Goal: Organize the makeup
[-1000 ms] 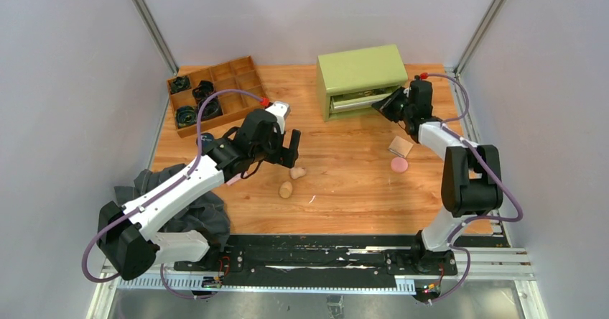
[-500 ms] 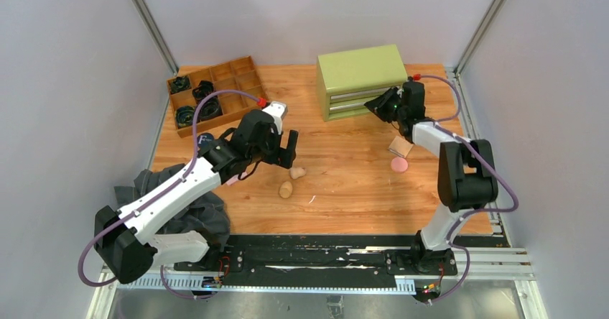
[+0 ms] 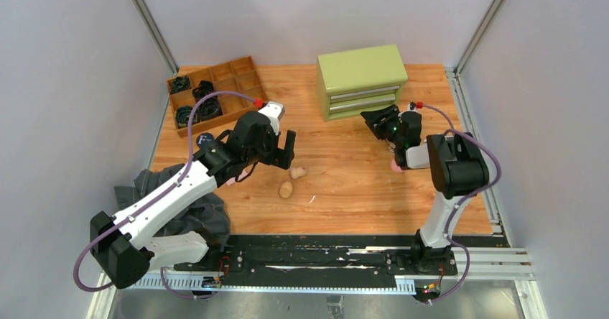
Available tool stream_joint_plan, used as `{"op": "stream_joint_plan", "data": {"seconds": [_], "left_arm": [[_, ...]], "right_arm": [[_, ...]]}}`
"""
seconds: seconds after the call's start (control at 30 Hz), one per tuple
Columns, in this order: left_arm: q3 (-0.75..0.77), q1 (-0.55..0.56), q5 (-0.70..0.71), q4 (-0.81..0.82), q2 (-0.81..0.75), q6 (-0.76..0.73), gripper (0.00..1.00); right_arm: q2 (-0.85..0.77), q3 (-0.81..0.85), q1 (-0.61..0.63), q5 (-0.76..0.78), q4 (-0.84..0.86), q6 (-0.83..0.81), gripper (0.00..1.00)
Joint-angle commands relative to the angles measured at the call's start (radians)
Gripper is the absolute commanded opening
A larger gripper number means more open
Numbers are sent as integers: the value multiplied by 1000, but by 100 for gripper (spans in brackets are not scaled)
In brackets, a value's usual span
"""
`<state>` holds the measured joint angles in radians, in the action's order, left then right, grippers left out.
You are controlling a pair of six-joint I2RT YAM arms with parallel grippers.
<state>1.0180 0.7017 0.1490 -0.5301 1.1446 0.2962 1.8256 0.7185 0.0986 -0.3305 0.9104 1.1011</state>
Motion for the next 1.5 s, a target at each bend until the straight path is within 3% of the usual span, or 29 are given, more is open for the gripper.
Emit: {"op": "stream_joint_plan", "data": {"seconds": [0.0,0.2,1.03,1.33,1.47], "left_arm": [[-13,-8,26,5,-39,-10,100],[-13,-8,38,-2,-36,-17,100],[4,-8,52,-2,1,-30,100],[8,-8,58,-4,4,-34,100],[11,-8,52,-4,7,-35,100]], "right_arm": [[141,-13,-11,-23,474,168,49],[295,26,-11,-21,609,239,52],[428,195,3,54,570,308,52],[477,239,13,65,585,346,41],[488,239,13,59,594,357,30]]}}
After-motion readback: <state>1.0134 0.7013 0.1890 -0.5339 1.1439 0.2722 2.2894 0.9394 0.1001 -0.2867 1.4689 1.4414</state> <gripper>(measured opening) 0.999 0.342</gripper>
